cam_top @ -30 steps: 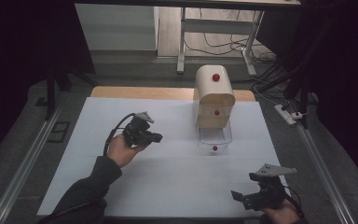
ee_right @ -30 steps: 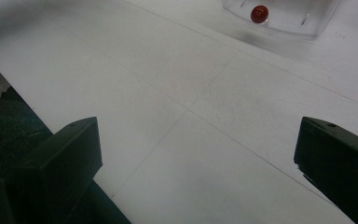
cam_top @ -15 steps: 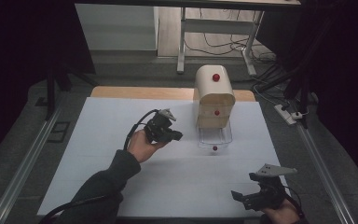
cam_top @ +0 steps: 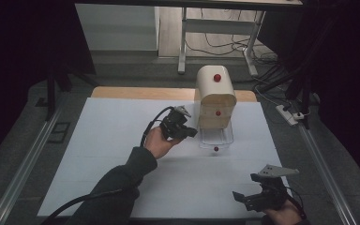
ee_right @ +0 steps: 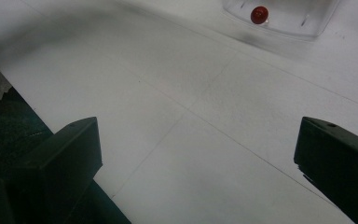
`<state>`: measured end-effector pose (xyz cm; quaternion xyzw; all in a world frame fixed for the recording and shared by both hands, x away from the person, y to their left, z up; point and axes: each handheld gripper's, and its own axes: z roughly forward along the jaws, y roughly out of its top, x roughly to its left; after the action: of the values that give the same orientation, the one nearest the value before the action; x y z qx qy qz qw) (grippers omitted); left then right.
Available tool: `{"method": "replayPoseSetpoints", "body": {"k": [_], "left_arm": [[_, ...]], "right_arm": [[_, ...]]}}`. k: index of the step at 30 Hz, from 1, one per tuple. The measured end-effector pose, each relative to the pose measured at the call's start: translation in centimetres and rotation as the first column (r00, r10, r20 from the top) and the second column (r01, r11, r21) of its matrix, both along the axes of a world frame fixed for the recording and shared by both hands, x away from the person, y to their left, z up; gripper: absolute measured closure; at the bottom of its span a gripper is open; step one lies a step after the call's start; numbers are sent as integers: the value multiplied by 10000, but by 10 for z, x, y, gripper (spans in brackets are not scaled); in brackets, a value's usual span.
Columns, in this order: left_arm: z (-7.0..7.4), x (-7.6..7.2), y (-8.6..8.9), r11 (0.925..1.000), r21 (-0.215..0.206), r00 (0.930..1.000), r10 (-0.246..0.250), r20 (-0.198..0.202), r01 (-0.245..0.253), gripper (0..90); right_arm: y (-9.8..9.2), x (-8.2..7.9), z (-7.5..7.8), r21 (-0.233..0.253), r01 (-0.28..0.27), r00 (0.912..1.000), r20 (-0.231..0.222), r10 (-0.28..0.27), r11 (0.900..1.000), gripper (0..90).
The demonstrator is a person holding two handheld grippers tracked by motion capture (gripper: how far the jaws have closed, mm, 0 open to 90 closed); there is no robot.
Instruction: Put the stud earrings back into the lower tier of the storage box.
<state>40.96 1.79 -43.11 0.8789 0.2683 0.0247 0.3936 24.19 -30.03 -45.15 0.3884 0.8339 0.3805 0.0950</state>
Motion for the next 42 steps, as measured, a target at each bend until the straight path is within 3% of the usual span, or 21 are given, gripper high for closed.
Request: {"method": "replayPoseSetpoints", "body": {"k": [7, 16, 26, 38, 42], "left_arm": [[-7, 5, -20, 10000, 3, 10000, 35, 56, -35, 863], [-24, 11, -45, 9972, 749, 9995, 11, 326, -35, 860], [-38, 15, -57, 9927, 1159, 9985, 287, 460, -339, 844], [-25, 7, -50, 9947, 986, 9970, 204, 745, -277, 635], [-20, 3, -40, 9984, 511, 9973, 198, 709, -235, 530]], "right_arm": [[0, 0, 0, -2, -17, 10000, 4, 17, 10000, 3], [0, 0, 0, 9, -19, 10000, 2, 19, 10000, 3], [0, 0, 0, 6, -71, 10000, 15, 71, 10000, 3], [0, -1, 0, 2, -104, 9999, 28, 104, 9999, 3], [0, -1, 0, 9, -109, 9999, 24, 109, 9999, 3]]}}
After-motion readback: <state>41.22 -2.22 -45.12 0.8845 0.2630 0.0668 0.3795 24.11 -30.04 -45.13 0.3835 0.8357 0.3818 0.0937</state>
